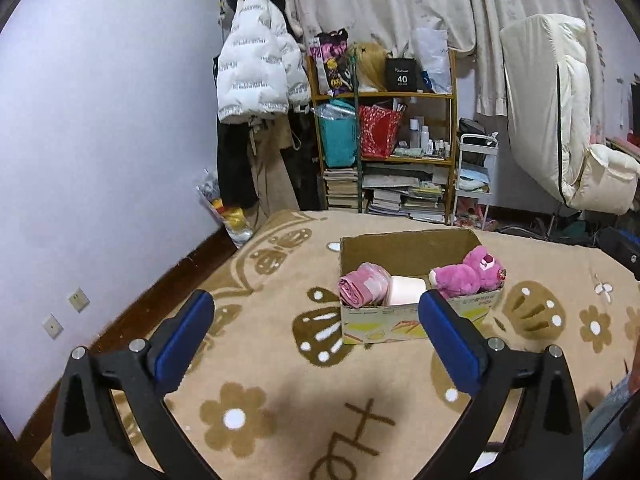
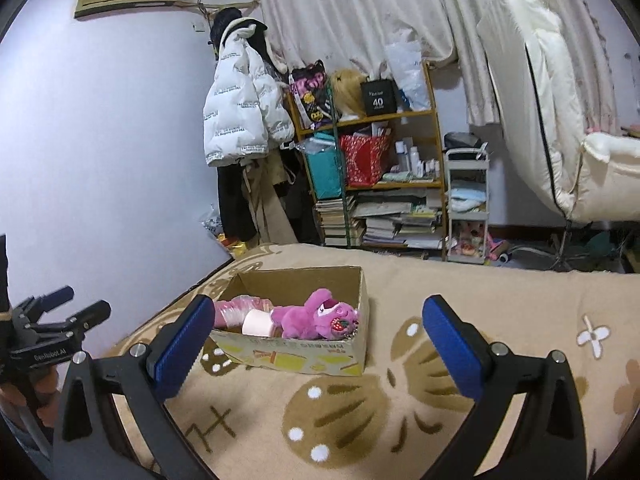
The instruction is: Organize soft objects
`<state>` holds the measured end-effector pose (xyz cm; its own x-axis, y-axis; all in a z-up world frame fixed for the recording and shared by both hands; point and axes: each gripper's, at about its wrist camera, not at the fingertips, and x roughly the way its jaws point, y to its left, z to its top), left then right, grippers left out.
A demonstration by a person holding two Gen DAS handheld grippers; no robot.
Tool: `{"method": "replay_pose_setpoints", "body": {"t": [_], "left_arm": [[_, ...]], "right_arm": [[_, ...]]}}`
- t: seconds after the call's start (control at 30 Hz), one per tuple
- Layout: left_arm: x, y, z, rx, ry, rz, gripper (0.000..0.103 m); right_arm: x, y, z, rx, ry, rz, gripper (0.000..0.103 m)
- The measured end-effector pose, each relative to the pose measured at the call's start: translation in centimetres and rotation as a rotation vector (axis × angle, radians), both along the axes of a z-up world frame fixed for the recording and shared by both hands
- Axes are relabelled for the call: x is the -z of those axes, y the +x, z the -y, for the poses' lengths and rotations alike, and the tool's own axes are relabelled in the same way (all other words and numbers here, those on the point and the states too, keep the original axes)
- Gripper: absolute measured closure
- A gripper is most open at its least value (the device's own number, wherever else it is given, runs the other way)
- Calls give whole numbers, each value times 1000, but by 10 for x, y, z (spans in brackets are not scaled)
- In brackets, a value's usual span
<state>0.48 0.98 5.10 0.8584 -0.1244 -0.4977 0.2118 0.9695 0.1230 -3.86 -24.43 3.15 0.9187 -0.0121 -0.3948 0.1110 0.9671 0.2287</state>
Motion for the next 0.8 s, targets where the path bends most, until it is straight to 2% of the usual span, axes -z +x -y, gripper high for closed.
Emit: {"method": "replay_pose_setpoints", "body": {"t": [0.37, 0.47, 0.8], "left_arm": [[6, -11, -9, 10, -9, -7, 1], [9, -9, -10, 17, -26, -5, 1], [23, 1, -4, 6, 25, -14, 1]], "right_arm": [[9, -16, -18, -11, -88, 29, 0], [15, -11, -19, -16, -86, 10, 0], [28, -3, -16, -10, -75, -21, 0]]}}
